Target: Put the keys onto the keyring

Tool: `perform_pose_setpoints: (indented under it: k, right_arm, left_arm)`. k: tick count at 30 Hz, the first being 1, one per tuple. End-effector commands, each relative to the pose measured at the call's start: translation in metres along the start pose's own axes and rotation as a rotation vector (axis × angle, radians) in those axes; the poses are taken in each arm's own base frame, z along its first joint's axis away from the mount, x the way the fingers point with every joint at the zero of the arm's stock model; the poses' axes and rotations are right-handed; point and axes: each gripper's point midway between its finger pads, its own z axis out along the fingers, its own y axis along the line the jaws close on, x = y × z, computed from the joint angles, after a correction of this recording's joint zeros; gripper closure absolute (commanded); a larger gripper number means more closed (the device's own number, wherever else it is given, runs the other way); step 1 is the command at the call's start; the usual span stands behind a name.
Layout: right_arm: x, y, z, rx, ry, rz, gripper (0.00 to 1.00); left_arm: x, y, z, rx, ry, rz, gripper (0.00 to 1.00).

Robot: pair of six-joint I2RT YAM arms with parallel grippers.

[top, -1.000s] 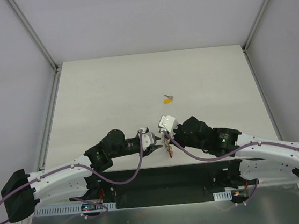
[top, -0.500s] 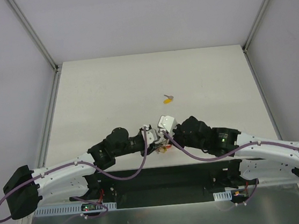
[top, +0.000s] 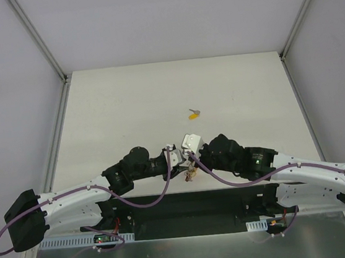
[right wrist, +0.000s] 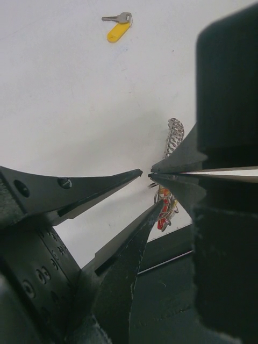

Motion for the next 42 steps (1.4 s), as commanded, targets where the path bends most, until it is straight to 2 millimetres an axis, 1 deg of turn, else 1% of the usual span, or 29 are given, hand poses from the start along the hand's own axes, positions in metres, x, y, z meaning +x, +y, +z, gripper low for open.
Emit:
perform_pose_setpoints:
  k: [1,2,9,14,16,19,22,25,26,28,30,31,33,34,36,42]
  right_arm:
    - [-0.034,0.002,-0.006,-0.016,-0.119,0.008,0.99]
    - [-0.035,0.002,-0.007,-0.019,-0.124,0.010,0.99]
    - [-0.036,0.003,-0.009,-0.021,-0.141,0.011,0.99]
    - [-0.035,0.004,-0.008,-0.027,-0.137,0.014,0.99]
    - [-0.033,0.004,-0.007,-0.026,-0.134,0.019,0.99]
    - [-0.035,0.005,-0.007,-0.027,-0.143,0.022,0.99]
    - [-0.032,0.004,-0.007,-0.021,-0.138,0.025,0.99]
    - [-0.032,0.003,-0.007,-0.017,-0.137,0.031,0.99]
    - [-0.030,0.004,-0.006,-0.020,-0.134,0.032,0.99]
    - [-0.028,0.005,-0.005,-0.021,-0.130,0.037,0.99]
    - [-0.028,0.005,-0.006,-0.020,-0.133,0.039,0.99]
    - [-0.028,0.005,-0.006,-0.018,-0.132,0.040,0.99]
    - [-0.028,0.003,-0.006,-0.012,-0.138,0.045,0.99]
    - [-0.024,0.003,-0.006,-0.005,-0.128,0.045,0.99]
    - [-0.024,0.000,-0.008,0.007,-0.134,0.054,0.99]
    - [-0.013,-0.007,-0.011,0.060,-0.123,0.083,0.99]
  left_arm:
    - [-0.020,0.004,0.003,-0.014,-0.061,0.000,0.68]
    - [-0.020,0.004,0.003,-0.012,-0.059,0.000,0.71]
    - [-0.018,0.003,0.005,-0.004,-0.052,-0.017,0.76]
    - [-0.019,0.002,0.005,0.000,-0.057,-0.019,0.78]
    - [-0.022,0.001,0.004,0.006,-0.073,-0.018,0.78]
    - [-0.022,-0.001,0.004,0.015,-0.080,-0.022,0.77]
    - [-0.021,-0.002,0.005,0.017,-0.079,-0.027,0.77]
    - [-0.020,-0.002,0.006,0.018,-0.074,-0.030,0.82]
    - [-0.019,-0.002,0.006,0.016,-0.073,-0.032,0.86]
    - [-0.019,-0.002,0.007,0.018,-0.071,-0.037,0.90]
    - [-0.018,-0.002,0.007,0.017,-0.068,-0.041,0.98]
    - [-0.017,-0.002,0.008,0.019,-0.066,-0.044,1.00]
    - [-0.016,-0.002,0.008,0.021,-0.064,-0.044,1.00]
    - [-0.017,-0.002,0.008,0.019,-0.066,-0.044,1.00]
    - [-0.016,-0.003,0.008,0.026,-0.064,-0.046,1.00]
    - [-0.017,-0.005,0.008,0.035,-0.065,-0.041,1.00]
